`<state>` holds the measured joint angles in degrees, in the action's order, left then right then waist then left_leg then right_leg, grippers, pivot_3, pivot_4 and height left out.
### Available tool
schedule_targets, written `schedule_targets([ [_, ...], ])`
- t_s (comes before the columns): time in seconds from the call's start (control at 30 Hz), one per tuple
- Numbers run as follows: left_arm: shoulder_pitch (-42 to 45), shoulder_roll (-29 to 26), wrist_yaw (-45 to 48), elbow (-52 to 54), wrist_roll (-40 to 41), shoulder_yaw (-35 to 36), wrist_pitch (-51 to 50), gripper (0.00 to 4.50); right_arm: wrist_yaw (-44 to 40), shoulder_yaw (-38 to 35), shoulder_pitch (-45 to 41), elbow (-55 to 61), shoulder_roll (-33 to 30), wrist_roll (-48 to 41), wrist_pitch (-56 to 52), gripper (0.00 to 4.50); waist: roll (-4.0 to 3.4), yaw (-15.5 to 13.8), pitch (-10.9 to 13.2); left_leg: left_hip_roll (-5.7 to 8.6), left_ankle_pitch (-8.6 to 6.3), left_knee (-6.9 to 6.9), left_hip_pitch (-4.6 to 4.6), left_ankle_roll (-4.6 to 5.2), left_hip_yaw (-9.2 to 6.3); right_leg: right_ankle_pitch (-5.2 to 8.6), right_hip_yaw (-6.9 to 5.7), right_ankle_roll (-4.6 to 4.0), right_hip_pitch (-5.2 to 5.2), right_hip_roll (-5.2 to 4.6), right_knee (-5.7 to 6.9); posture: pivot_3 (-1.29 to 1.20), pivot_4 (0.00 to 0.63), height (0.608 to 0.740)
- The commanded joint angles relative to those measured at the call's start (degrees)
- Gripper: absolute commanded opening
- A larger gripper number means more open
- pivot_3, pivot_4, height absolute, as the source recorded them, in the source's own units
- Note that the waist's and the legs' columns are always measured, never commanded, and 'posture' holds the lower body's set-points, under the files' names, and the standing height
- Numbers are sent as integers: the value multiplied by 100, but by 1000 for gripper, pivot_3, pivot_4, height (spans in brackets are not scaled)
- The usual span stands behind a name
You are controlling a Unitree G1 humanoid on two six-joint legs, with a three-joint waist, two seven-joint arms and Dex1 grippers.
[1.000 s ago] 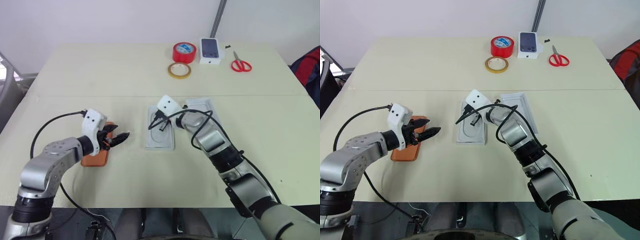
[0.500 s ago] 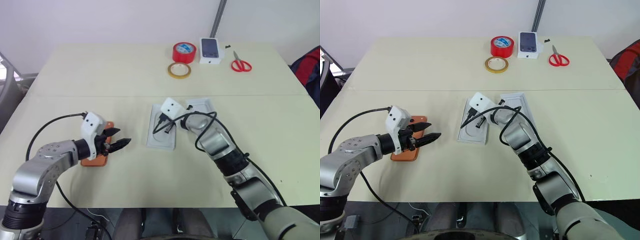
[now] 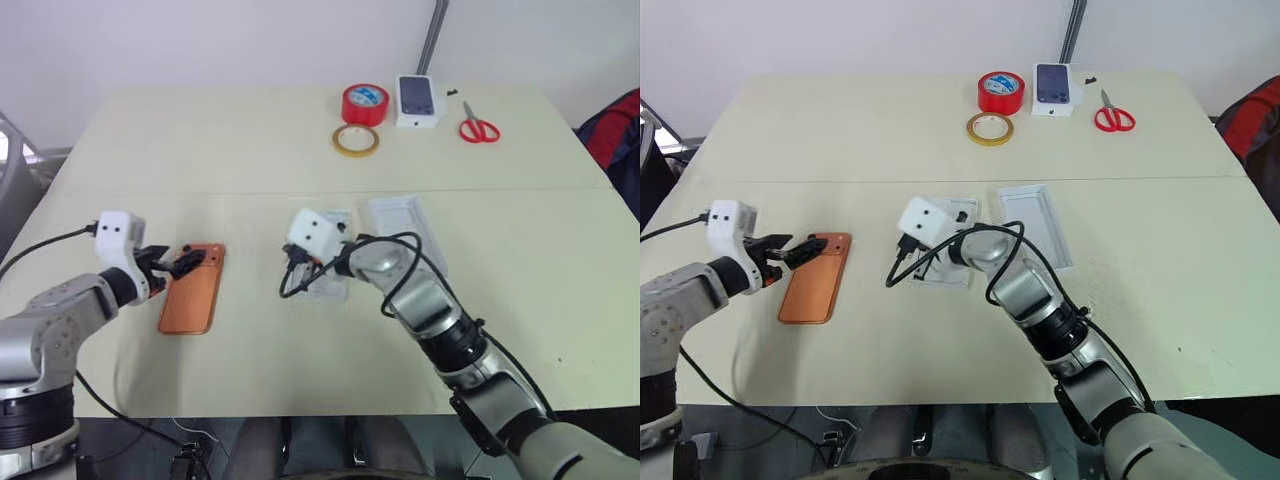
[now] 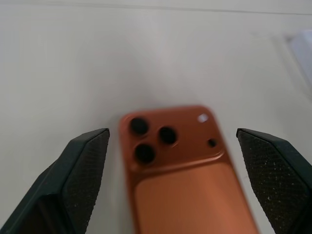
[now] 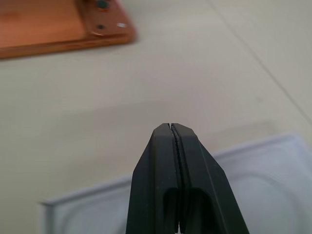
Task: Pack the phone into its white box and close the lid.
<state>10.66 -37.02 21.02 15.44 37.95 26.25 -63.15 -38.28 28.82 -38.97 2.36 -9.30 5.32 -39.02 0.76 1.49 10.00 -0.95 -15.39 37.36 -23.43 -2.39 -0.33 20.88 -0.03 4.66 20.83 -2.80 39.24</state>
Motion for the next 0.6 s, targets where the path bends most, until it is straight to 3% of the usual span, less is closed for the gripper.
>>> schedule_targets([
  [0.03, -85, -7, -278, 178, 188, 480, -541, 4428, -147, 294, -260, -172, 245, -5, 136, 0, 0, 5, 0, 0, 0, 0, 0, -1, 0, 0, 0, 0, 0, 0, 1, 0, 150, 740],
  [0.27, -579, -223, -223, 674, 424, 334, -1746, 4428, -459, 960, -629, -987, 402, 294, 575, 0, 12, 78, -8, 3, 14, -6, 2, -25, -3, 0, 0, 0, 1, -4, 2, 0, 150, 740],
  [0.6, -130, 1126, -341, 1454, 1043, 312, -2928, 4428, -584, 955, -637, -1288, 575, 403, 881, 0, 14, 6, -16, 8, 17, -4, 6, -31, -3, 0, -1, 0, -9, -9, 0, 0, 150, 740],
])
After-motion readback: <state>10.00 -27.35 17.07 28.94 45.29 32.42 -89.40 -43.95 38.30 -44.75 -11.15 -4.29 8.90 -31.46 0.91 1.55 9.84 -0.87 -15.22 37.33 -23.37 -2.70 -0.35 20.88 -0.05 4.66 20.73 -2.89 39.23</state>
